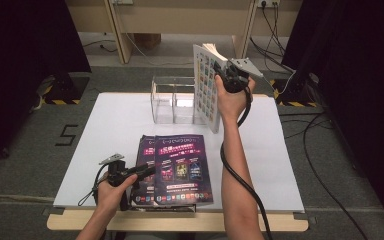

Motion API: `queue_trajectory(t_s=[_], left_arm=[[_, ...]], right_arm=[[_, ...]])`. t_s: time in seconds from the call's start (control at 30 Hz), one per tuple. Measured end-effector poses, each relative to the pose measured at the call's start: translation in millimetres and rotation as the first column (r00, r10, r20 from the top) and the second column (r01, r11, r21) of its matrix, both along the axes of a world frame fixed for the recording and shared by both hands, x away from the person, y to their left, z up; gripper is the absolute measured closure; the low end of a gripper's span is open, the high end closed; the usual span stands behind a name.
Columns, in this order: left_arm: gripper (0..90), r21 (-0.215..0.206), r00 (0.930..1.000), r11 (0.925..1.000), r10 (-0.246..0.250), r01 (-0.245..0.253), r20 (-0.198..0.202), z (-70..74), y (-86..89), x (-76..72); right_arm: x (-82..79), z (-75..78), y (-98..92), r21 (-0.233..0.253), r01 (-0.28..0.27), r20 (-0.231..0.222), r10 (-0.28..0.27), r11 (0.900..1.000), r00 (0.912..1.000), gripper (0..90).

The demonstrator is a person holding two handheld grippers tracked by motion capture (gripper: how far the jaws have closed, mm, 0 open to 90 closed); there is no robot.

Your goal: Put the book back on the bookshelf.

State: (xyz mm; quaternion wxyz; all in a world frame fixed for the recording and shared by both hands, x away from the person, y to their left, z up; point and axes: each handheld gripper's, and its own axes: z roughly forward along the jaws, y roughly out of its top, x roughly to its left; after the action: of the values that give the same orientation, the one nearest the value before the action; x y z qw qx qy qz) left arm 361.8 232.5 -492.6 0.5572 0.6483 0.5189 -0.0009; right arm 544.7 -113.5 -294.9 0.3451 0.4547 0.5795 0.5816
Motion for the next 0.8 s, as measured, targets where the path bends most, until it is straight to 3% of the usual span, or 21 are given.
queue_trajectory(t_s=[0.53, 0.8], left_arm=[[45.4, -0.005, 1.0000, 1.0000, 0.001, -0.001, 0.001, 1.2, 2.2, 0.0], [45.4, -0.003, 1.0000, 1.0000, -0.003, 0.003, 0.003, 0.5, 1.9, 0.0]], right_arm=[[32.0, -2.4, 1.8, 0.008, 0.031, -0.010, -0.031, 0.999, 0.9995, 74.5], [28.3, -14.7, 7.1, -0.012, 0.050, 0.009, -0.050, 0.999, 0.9987, 74.3]])
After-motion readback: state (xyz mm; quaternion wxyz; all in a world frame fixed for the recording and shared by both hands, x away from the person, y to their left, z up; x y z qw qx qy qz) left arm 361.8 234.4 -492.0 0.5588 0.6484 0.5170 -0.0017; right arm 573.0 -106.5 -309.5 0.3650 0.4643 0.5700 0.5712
